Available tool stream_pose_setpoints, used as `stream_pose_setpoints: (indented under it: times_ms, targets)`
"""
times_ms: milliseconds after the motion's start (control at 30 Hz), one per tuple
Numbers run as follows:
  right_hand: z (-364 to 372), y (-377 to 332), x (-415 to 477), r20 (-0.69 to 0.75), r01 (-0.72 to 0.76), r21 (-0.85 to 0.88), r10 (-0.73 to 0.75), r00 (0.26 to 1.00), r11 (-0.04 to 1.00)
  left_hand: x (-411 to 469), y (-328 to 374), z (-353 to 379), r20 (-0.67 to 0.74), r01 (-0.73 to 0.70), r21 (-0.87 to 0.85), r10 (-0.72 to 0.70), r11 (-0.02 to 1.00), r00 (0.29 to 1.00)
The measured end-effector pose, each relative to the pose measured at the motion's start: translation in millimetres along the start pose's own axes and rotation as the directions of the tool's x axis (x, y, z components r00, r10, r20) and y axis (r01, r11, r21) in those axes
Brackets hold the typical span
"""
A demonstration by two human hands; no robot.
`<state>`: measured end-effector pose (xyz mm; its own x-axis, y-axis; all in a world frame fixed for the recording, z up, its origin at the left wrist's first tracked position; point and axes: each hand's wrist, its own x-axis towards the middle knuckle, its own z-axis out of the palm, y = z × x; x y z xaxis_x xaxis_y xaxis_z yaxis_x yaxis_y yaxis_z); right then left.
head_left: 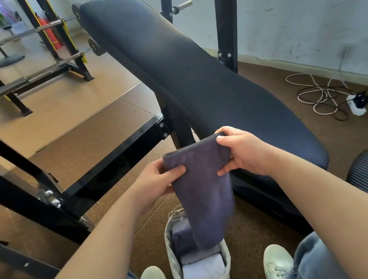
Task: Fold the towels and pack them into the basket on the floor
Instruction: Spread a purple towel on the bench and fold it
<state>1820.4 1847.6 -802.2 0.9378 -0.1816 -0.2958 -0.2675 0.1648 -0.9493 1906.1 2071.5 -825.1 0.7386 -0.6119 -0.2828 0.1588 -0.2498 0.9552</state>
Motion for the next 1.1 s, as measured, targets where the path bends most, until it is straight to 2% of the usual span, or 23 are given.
stream_pose_setpoints:
  times_ms: [67, 133, 200, 367, 500, 567, 633, 733, 867, 967, 1100]
  targets:
    - [-3, 0, 2, -0.048, -0.011, -0.031, 0.01, 0.999, 0.999, -1, 3, 1, -0.09, -0.022, 0.031, 0.025, 0.999, 0.996]
    - [-5, -1, -1, 0.011, -0.047, -0.077, 0.048, 0.999, 0.996, -2, 2, 1, -0.187, -0.017, 0.135, 0.042, 0.991, 0.982]
    - [-6, 1, -3, 0.037, -0.098, -0.147, 0.105, 0.994, 0.984, -2, 1, 2, -0.23, 0.019, 0.125, 0.01, 0.992, 0.973]
    - [2, 8, -3, -0.003, -0.108, -0.2, 0.109, 0.994, 0.974, 2, 0, 3, -0.234, 0.075, -0.056, -0.086, 0.996, 0.968]
    - [1, 9, 2, -0.137, -0.093, -0.185, 0.068, 0.988, 0.978, 4, 1, 0, -0.265, 0.092, -0.145, -0.128, 0.985, 0.956]
    - [-1, 11, 3, -0.203, -0.108, -0.184, 0.07, 0.977, 0.977, 4, 0, -2, -0.239, 0.072, -0.169, -0.112, 0.983, 0.964]
    - [-2, 14, 5, -0.257, -0.072, -0.258, 0.003, 0.966, 0.963, 2, 0, -2, -0.233, 0.036, -0.146, -0.07, 0.989, 0.97]
    - [0, 17, 6, -0.237, 0.043, -0.431, -0.159, 0.958, 0.901, -1, 2, 0, -0.264, 0.001, 0.017, 0.003, 1.0, 0.965]
    - [5, 17, 3, -0.147, 0.091, -0.587, -0.216, 0.965, 0.804, -2, 0, -1, -0.267, -0.03, 0.265, 0.104, 0.964, 0.958]
    - [7, 16, -1, -0.06, 0.09, -0.785, -0.219, 0.974, 0.614, -2, -3, -2, -0.249, -0.051, 0.453, 0.181, 0.89, 0.951]
    - [12, 18, -1, -0.024, 0.119, -0.894, -0.309, 0.951, 0.433, -4, -3, -2, -0.226, -0.04, 0.662, 0.251, 0.748, 0.941]
